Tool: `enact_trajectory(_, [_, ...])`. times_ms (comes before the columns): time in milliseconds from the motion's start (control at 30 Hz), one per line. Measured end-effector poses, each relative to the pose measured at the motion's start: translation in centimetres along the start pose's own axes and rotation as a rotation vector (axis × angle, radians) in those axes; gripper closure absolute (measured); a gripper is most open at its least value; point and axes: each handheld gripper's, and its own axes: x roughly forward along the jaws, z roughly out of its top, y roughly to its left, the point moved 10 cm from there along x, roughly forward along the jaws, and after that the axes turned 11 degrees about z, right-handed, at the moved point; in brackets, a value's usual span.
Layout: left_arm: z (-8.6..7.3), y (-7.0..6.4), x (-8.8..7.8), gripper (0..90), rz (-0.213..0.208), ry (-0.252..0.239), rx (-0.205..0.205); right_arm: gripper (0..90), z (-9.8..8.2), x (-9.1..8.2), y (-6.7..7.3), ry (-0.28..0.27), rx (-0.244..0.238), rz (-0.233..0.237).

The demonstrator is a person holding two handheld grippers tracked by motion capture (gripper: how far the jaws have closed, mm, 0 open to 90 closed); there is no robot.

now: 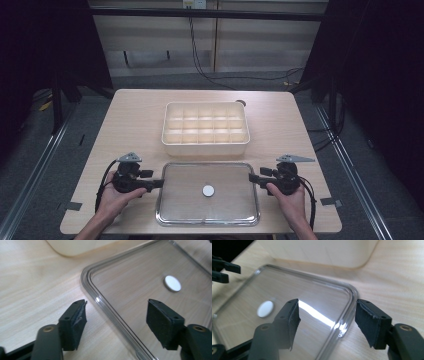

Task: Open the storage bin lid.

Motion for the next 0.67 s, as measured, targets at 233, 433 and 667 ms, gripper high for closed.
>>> enact_trajectory(233, [0.0, -0.3, -2.0, 29.9, 0.005, -0.053, 0.004, 34.2, 0.4, -2.0, 1.6, -0.032, -0.039, 0.024])
enact_trajectory(433, [-1.3, 0.4, -3.3, 29.6, 0.025, -0.054, 0.045, 33.7, 0.0, -4.1, 2.1, -0.057, -0.084, -0.008])
enact_trajectory(667, [-1.1, 2.0, -4.5, 28.6, 0.048, -0.145, -0.008, 29.9, 0.5, -5.7, 1.8, -0.134, -0.093, -0.036])
